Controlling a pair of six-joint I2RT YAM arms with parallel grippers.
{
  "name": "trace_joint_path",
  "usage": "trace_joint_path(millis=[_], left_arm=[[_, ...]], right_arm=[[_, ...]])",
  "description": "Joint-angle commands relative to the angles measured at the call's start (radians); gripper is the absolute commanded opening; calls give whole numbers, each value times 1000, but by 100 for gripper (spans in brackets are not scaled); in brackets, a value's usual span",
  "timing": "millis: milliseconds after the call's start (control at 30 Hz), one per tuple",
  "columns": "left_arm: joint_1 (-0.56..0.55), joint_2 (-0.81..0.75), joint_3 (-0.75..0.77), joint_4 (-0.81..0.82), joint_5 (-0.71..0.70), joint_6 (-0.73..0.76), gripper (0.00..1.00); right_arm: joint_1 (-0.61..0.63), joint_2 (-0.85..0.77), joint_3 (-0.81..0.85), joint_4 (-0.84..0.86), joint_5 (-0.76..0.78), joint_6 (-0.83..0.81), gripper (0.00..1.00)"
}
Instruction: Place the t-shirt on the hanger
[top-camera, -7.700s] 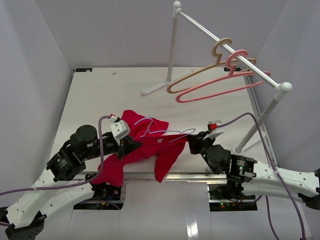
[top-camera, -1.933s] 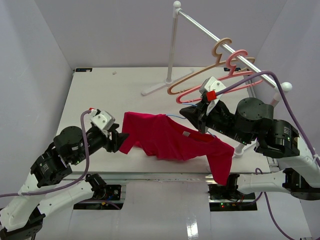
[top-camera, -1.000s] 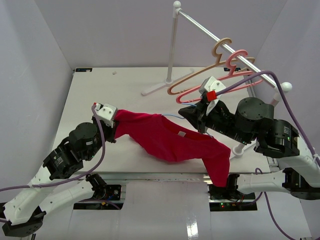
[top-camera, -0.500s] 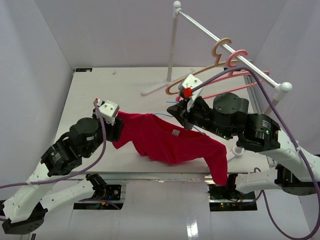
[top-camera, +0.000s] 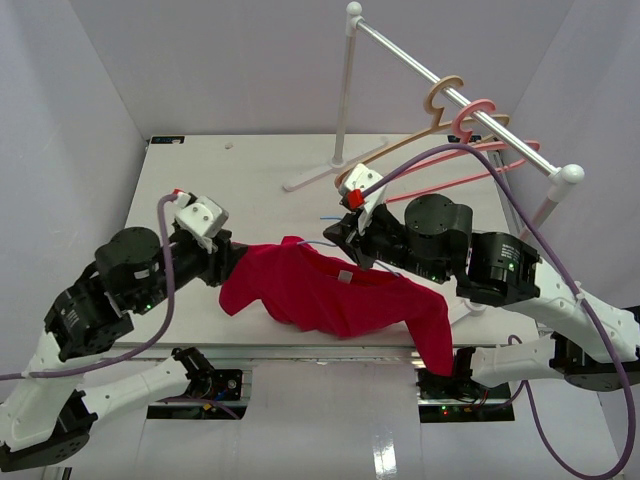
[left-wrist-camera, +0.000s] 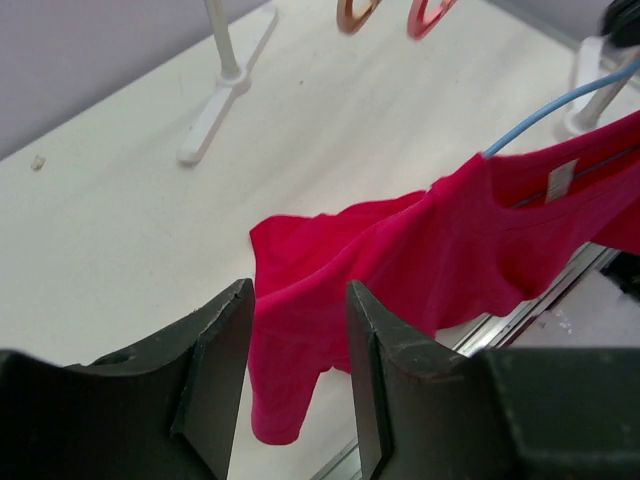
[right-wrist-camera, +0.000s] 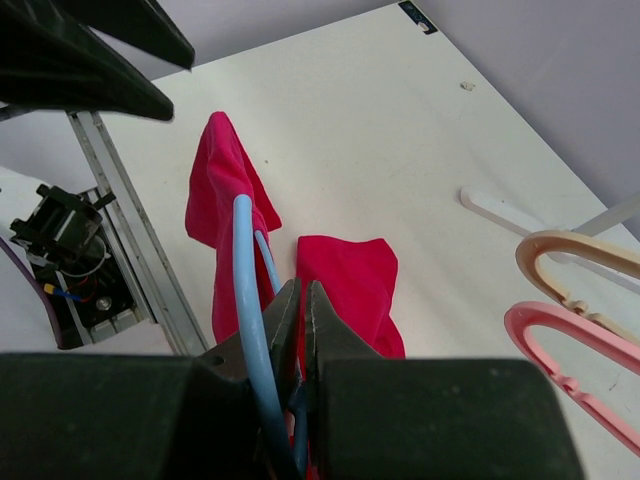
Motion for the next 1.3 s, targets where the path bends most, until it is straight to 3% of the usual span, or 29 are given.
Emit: trace_joint_path(millis=[0,233,300,367,433,667,867,967,1100,1267], left_arm=[[1,-3,-72,-74,-85,-29,53],[2,-36,-179,-26,-136,-79,55],[0,-41,-198,-10,-141,-79,38],[2,-51,-219,13,-178,-82,9],[2,-63,-229,33,-230,-91,0],[2,-63,-221,43,-394,-147,0],[1,-37,-224,53,-344,-158,0],[2,-43,-202,68,-126,-88,64],[2,-72,-147,108,134,4,69],[0,32,-24,68,304,50,68]], right_arm=[[1,-49,6,99,-12,9,8],[1,-88,-1,104,-6,16,8],[0,-97,2,104,-10,18,8],[0,-104,0,104,-9,17,8],[1,-113,-7,104,-1,15,8],[0,-138,-26,104,21,12,8],[0,-128,-24,89,40,7,8],[1,-117,-29,88,32,13,8],[1,-78,-27,78,-56,-4,8],[0,-35,-13,66,-132,-1,8]])
